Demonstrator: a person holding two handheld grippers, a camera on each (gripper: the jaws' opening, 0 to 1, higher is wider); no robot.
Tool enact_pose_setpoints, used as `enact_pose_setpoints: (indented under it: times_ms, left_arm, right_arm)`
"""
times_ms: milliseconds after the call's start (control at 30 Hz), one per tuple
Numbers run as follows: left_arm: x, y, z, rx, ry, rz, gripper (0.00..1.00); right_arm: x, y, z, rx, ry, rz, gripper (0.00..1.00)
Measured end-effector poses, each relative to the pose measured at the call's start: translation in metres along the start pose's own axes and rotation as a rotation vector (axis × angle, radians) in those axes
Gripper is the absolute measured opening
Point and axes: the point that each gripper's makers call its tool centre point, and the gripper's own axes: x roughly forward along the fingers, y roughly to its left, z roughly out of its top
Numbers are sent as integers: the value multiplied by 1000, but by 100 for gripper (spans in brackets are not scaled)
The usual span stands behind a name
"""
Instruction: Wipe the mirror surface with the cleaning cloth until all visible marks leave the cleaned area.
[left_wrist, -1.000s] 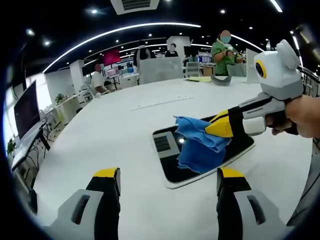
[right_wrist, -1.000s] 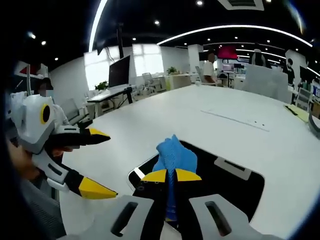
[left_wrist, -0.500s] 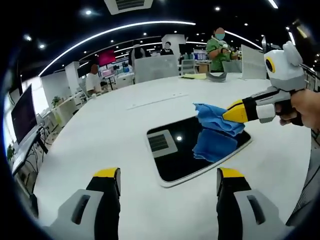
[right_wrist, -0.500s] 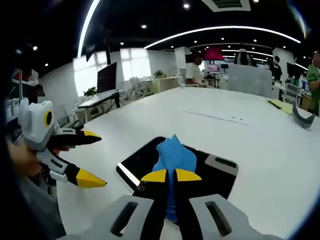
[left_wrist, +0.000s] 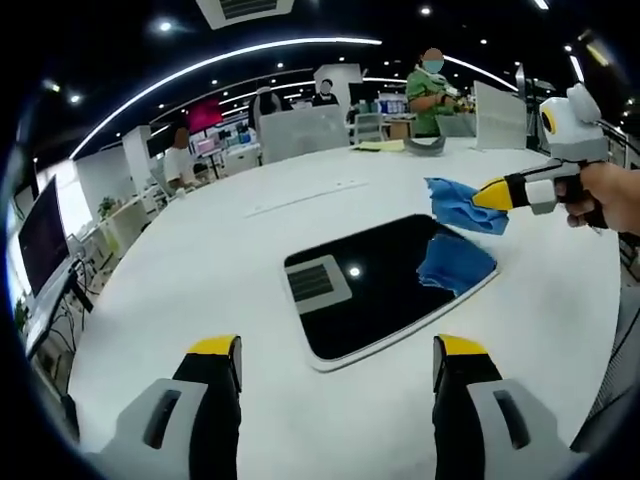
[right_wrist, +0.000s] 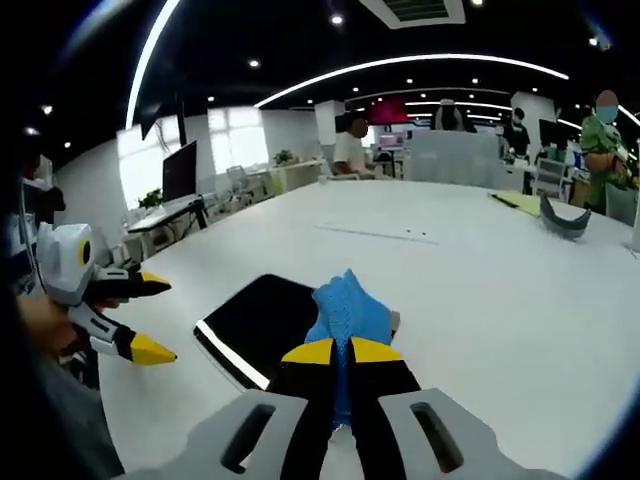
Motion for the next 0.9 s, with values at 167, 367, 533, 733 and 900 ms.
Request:
enact_pose_setpoints:
  times_ms: [167,367,533,733,900]
  left_arm:
    - [0,0,-1,-1,4,-2,78]
    - [1,0,-3,-2,10,-4,78]
    - [2,-1,-4,1,16,-9,78]
    - [2,0,-6,-2,18,-7,77]
    - [2,1,-7,-6,21,-4,76]
  right_arm:
    - [-9,-28,-8,-2,16,-54,0]
    - [-26,-76,-21,8,47,-161,0]
    - [-26,-100,-32,22,77,-231,0]
    - [-16,-107,-47,7,139,-284,1]
    - [-10,-100,-48,49,120,-253,9]
